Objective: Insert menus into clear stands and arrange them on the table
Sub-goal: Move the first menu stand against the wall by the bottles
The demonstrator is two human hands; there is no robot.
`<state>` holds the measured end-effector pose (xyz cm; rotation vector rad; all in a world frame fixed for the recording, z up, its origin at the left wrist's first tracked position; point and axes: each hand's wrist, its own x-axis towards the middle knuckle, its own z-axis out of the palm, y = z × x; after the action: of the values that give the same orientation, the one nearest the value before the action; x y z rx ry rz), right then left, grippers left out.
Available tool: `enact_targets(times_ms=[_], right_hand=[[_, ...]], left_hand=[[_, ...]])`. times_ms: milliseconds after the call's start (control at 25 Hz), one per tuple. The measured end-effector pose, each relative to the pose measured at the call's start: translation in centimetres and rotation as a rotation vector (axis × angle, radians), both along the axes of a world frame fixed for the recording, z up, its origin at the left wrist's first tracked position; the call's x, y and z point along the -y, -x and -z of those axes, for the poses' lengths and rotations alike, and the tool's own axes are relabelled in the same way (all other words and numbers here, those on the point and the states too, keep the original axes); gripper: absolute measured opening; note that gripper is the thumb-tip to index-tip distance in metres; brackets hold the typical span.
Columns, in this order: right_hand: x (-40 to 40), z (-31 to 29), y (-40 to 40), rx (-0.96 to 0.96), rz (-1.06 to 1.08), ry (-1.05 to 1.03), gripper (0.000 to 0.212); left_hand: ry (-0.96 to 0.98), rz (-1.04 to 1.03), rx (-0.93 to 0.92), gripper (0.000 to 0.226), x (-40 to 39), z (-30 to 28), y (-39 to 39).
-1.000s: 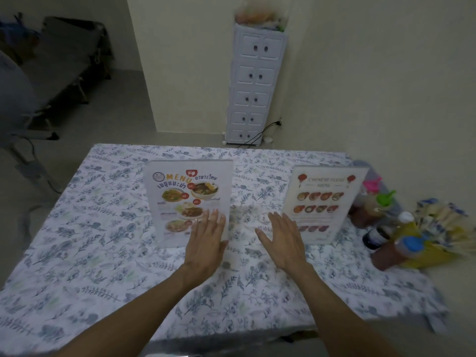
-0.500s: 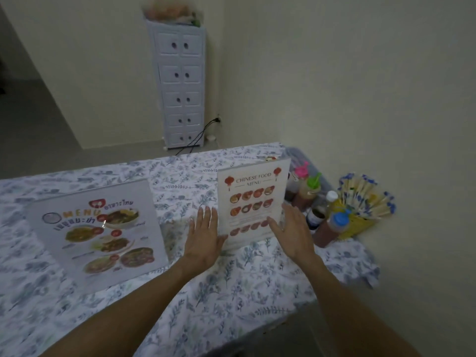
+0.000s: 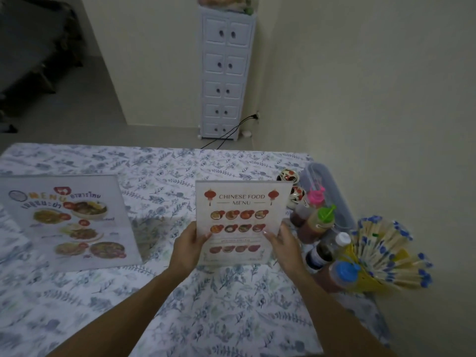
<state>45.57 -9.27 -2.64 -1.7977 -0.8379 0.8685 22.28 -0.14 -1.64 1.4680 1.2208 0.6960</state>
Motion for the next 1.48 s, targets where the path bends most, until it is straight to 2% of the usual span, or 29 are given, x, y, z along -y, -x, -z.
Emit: enact_targets(times_ms=[120,280,360,440,640,800,1120,1280,1480], right_hand=[[-0.7,0.2,-0.2,-0.09,0.034,-0.047,0.021],[-2.4,-1.7,-0.1,-0.089,0.058,-0.094,0.017],[-4.2,-3.5,-0.4,-0.072,0.076,-0.125,0.02],[-6.4,-5.7,-1.4,-0.105,0.095,-0.172,0.014],[-13.5,-10.9,-7.9,-0.081,0.165,-0.273,0.017],[-19.8,-12.3,-16.0,-0.03,0.211,-0.266,0.019],[-26.8,-7.1,-28.8,-0.06,0.223,-0.187,0.018],[-27.6,-3.9,-31.7,-0.108,0.232,-0.128,0.013],[-27.6,-1.3,-32.5,-0.151,0.244,-0.132,0.016]], left_hand=[[0.013,-0.013,0.055,0.022,-0.5,-0.4,0.1],[0.044,-0.035,0.137,0.017,-3.0,-1.9,0.0],[0.01,-0.044,0.165,0.014,-5.0,-3.5,-0.8],[-0.038,-0.049,0.167,0.013,-7.3,-5.8,-2.3],[-0.093,-0.063,0.236,0.023,-14.2,-10.9,-9.2],[-0.02,-0.138,0.335,0.027,-19.9,-12.4,-17.1],[0.08,-0.19,0.333,0.029,-26.7,-7.1,-30.0],[0.12,-0.181,0.288,0.025,-27.5,-3.4,-33.1],[0.134,-0.181,0.253,0.02,-27.7,-0.7,-34.1]])
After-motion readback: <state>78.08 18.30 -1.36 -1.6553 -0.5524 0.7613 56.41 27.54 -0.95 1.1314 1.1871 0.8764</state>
